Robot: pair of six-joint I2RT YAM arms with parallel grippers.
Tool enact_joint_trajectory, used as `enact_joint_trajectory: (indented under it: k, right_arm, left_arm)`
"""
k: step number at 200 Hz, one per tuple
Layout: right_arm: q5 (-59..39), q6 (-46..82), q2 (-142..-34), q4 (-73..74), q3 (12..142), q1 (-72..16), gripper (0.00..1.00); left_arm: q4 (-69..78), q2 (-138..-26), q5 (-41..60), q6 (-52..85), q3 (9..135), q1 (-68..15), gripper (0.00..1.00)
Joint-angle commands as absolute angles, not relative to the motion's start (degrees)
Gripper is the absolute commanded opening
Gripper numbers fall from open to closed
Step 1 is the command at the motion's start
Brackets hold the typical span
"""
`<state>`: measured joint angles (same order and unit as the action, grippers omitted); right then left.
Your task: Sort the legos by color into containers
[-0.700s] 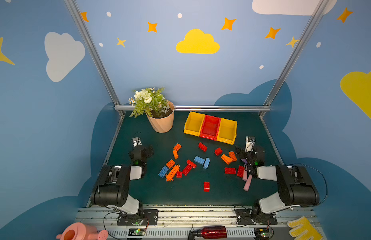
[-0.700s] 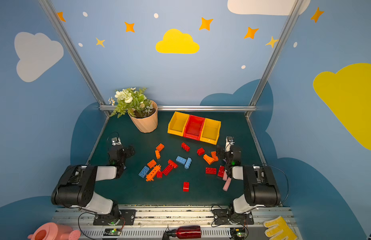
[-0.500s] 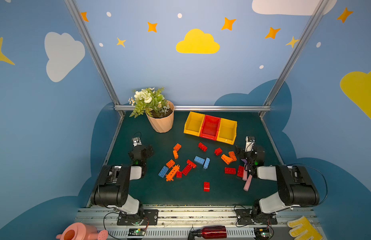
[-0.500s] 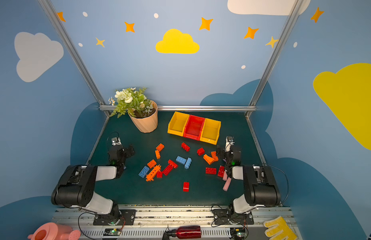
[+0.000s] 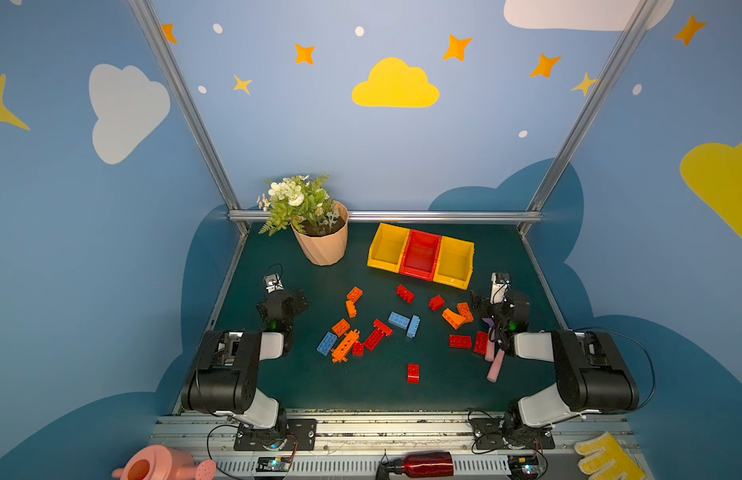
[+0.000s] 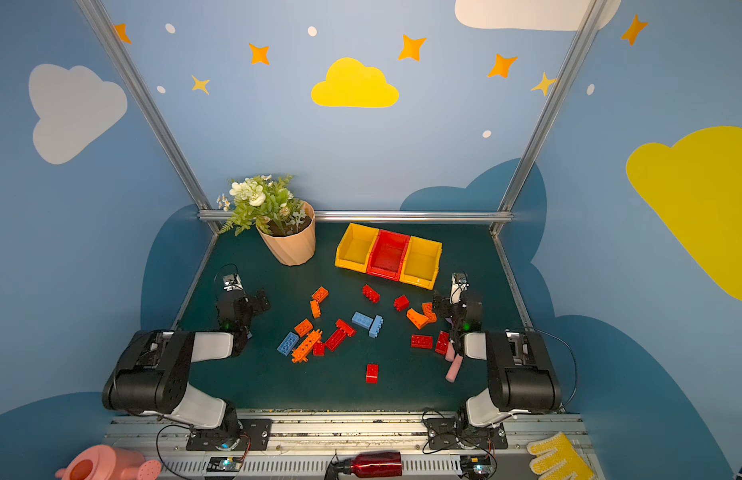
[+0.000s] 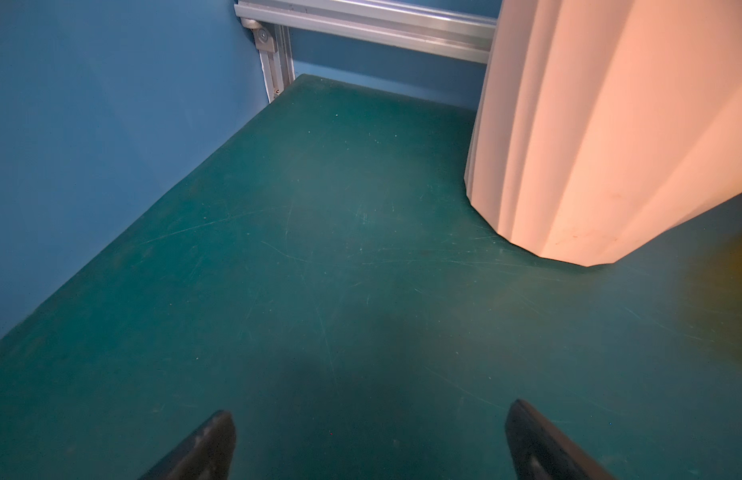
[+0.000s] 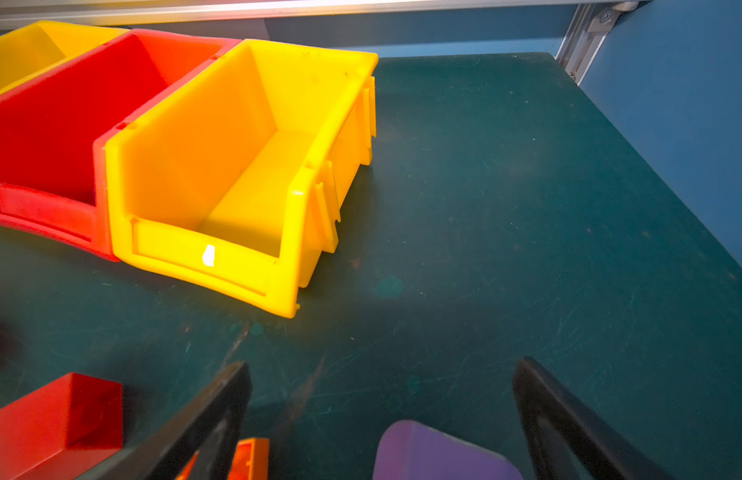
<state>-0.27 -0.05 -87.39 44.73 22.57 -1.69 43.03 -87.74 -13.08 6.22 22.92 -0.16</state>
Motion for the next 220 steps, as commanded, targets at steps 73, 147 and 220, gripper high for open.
enact_joint_trajectory:
  k: [73,147,220]
  right_arm:
    - [0.00,-0.05,-86.36,44.47,23.54,-1.75,0.96]
    - [-0.08,0.00,-86.47,43.94,23.82,-1.60,0.96]
    - [6.48,3.36,-77.82,22.70,31.47,-1.97,0.96]
  left_arm:
    - [42.72,-87.02,-13.01,5.84,23.81,-0.19,1.00]
    - [42.58,-86.97,-13.01,5.89,23.82,-0.20,1.00]
    - [32.01,-83.29,-15.23,6.57,28.38,-0.43,1.00]
